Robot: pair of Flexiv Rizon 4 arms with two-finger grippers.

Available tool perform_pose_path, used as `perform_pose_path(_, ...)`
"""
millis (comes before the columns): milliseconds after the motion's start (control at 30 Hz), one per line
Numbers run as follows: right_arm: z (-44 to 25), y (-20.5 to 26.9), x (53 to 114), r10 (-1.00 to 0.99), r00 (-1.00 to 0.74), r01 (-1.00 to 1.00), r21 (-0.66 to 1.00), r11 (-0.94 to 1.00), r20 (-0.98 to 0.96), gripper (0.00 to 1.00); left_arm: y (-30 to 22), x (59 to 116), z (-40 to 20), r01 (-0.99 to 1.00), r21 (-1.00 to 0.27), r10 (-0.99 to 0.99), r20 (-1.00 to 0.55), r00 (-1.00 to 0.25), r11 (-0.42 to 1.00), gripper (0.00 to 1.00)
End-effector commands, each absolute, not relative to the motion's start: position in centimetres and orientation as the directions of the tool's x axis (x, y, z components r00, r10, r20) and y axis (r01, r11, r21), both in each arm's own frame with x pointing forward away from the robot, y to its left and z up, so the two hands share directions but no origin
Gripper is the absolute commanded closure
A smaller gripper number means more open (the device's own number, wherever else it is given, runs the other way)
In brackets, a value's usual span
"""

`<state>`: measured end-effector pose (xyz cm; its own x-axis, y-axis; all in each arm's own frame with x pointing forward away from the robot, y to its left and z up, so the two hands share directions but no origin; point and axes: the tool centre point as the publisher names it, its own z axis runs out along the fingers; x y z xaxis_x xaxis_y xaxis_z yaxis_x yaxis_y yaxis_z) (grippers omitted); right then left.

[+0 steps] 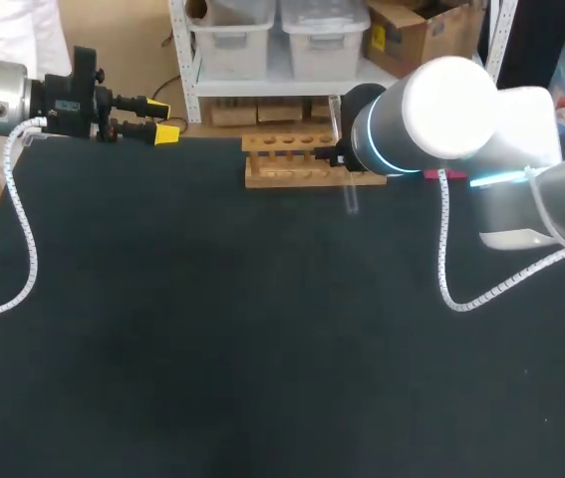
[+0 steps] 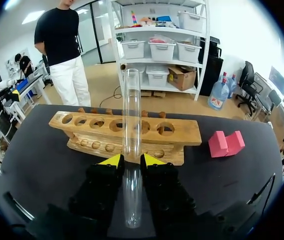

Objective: Grasp the test tube, adjust it, and insert it.

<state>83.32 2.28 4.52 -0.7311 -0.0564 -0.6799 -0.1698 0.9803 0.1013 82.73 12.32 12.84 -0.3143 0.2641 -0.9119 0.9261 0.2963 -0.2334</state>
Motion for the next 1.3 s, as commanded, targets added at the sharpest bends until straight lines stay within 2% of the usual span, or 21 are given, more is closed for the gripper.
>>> perform_pose_path(33, 4.4, 2.3, 83.6, -0.065, -0.75, -0.177, 0.105, 0.979, -0.658, 1.0, 12.4, 82.8, 12.7, 0.927, -0.231, 0.262, -0.913, -0.311, 0.295, 0.0)
perform_pose_path(867, 4.6, 2.7, 83.3, -0.064, -0.779, -0.191, 0.139, 0.972, -0.624, 1.0, 12.4, 82.8, 12.7, 0.927, -0.231, 0.262, -0.913, -0.311, 0.295, 0.0)
perform_pose_path(1000, 5.8, 2.8, 82.7, -0.065, -0.726, -0.196, 0.116, 0.974, -0.685, 1.0, 12.4, 82.8, 12.7, 0.927, -0.231, 0.262, -0.913, -0.311, 0.295, 0.0)
perform_pose_path(1300, 9.6, 1.8, 81.3, 0.001, -0.477, -0.144, 0.08, 0.986, -0.879, 1.0, 12.4, 82.8, 12.7, 0.927, -0.231, 0.262, -0.913, -0.311, 0.295, 0.0)
